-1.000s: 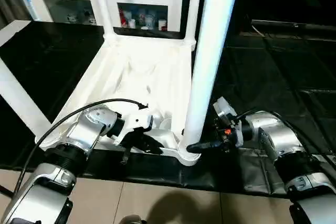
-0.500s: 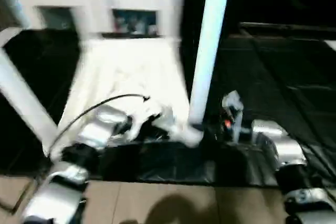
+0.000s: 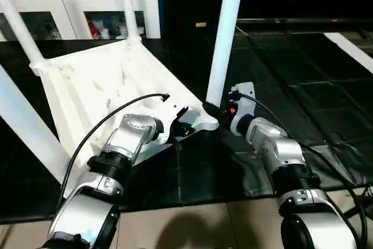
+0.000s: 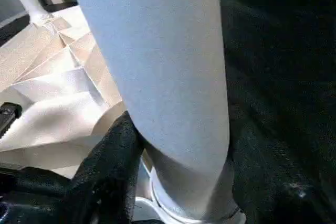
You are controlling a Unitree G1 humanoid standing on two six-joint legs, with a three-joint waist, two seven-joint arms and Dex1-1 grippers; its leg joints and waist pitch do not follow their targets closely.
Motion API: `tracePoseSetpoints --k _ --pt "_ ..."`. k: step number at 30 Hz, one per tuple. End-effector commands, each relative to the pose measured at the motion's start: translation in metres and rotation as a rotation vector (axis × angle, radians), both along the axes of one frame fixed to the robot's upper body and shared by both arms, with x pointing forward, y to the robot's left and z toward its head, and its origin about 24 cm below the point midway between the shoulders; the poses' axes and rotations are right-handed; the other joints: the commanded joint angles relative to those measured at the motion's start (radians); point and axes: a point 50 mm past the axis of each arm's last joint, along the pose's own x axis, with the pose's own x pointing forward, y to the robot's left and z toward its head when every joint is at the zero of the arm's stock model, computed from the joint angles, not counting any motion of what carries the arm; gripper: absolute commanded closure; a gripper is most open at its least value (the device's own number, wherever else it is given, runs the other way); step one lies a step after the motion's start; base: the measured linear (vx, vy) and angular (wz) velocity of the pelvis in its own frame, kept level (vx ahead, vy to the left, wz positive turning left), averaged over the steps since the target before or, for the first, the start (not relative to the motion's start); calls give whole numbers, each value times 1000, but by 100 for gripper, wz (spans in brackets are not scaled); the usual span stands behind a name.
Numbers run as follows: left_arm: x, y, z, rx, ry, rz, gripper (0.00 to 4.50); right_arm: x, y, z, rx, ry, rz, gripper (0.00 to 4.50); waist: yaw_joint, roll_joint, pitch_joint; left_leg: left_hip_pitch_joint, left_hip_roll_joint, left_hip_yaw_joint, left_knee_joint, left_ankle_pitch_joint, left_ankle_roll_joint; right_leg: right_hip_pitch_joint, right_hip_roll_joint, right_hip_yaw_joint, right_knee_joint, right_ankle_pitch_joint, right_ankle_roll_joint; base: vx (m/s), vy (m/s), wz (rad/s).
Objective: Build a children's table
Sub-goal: Rotate leg to tighten
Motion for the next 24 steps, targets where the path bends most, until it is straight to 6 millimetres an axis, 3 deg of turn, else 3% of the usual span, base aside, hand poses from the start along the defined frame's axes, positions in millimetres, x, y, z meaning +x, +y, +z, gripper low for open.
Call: tracePoseSetpoints --k 1,3,7,10,15,19,24 --pt "2 -26 29 -61 -115 -162 450 -22 35 -22 75 94 201 165 20 5 -67 -1 44 -18 -75 -226 48 52 -88 69 -78 -344 -154 0 0 0" --pt "2 -26 29 -60 -116 -165 450 -22 34 -22 73 92 199 141 28 4 -70 -5 45 -17 -74 -184 53 56 -87 70 -70 -307 -161 0 0 0" --pt "-2 -8 24 -33 -94 -221 450 -23 -4 -20 41 27 230 118 44 10 -76 -3 48 -14 -70 -127 70 59 -84 71 -58 -211 -182 0 0 0" --pt "-4 -3 23 -25 -89 -251 450 -26 -17 -16 33 -1 282 81 58 10 -81 -3 54 -14 -66 -86 89 56 -77 71 -39 -95 -217 0 0 0" --pt "-12 16 20 1 -50 -381 450 -35 -55 2 17 -62 484 39 84 12 -78 2 58 -8 -65 -151 88 51 -79 71 -45 -143 -221 0 0 0" --pt "-21 26 16 8 -14 -499 450 -40 -69 9 -41 -71 610 5 97 8 -77 1 58 -8 -65 -147 76 51 -82 72 -48 -186 -201 0 0 0" --pt "-28 34 14 39 28 -614 450 -41 -71 14 -81 -82 695 5 110 5 -78 3 60 -7 -66 -137 72 47 -81 72 -46 -203 -197 0 0 0"
